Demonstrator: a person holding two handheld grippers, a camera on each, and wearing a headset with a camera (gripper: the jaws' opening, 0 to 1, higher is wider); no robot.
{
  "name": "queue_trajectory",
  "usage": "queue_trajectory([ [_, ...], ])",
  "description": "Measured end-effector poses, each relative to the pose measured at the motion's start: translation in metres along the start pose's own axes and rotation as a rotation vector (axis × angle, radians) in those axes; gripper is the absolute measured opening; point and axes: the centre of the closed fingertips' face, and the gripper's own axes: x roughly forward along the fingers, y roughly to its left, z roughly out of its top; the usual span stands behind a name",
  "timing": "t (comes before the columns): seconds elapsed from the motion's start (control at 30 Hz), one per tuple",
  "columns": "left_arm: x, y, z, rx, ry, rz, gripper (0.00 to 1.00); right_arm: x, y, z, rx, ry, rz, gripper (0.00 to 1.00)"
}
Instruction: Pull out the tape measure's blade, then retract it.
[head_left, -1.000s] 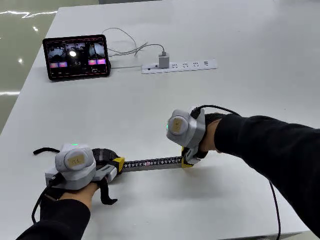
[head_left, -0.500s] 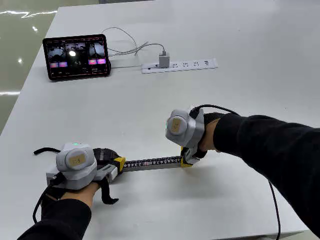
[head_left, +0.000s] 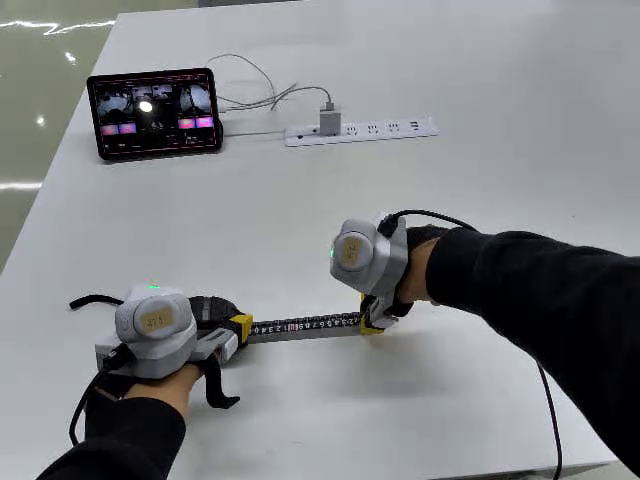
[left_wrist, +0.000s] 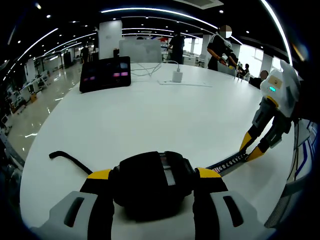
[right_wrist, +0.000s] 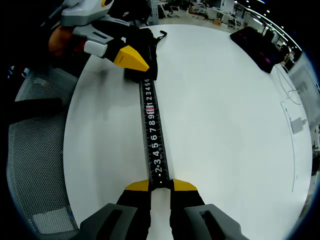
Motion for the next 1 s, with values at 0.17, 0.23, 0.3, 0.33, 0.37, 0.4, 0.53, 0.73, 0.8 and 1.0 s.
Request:
queue_trajectory([
  [0.17,0.0003,0.0004,0.0,0.0,0.003,-0.001,0.59,0.0006,-0.0001,0.0014,0.0,0.001,-0.001,0.09],
  [0.23,0.0003,0.0004,-0.0001,-0.001,0.005,-0.001,0.59,0.0009,-0.0003,0.0019,0.0,0.001,-0.001,0.09],
  [0.3,0.0,0.0002,0.0,0.0,0.003,-0.001,0.59,0.0011,-0.0003,0.0024,-0.001,0.001,0.0,0.09],
  [0.33,-0.0001,0.0002,0.0001,0.0,0.003,0.0,0.59,0.0012,-0.0001,0.0027,-0.002,0.001,0.0,0.09],
  [0.37,-0.0002,0.0003,0.0001,0.0,0.003,0.0,0.59,0.0013,0.0,0.003,-0.002,0.001,0.0,0.09],
  [0.4,-0.0003,0.0003,0.0001,0.0,0.003,0.0,0.59,0.0014,0.0001,0.0031,-0.002,0.001,-0.001,0.09],
  [0.53,-0.0001,0.0006,-0.0001,0.0,0.007,-0.002,0.59,0.0018,0.0002,0.0042,-0.003,0.0,0.002,0.09],
  [0.73,-0.0003,0.0004,-0.0003,0.0,0.006,-0.002,0.59,0.0021,0.0009,0.0058,0.002,-0.005,0.005,0.09],
  [0.8,-0.0002,0.0004,-0.0003,-0.001,0.005,-0.002,0.59,0.0022,0.0008,0.0066,0.004,-0.006,0.006,0.09],
  [1.0,0.0,0.0004,-0.0009,-0.001,0.009,-0.004,0.59,0.0028,0.001,0.0086,0.004,-0.002,0.006,0.09],
])
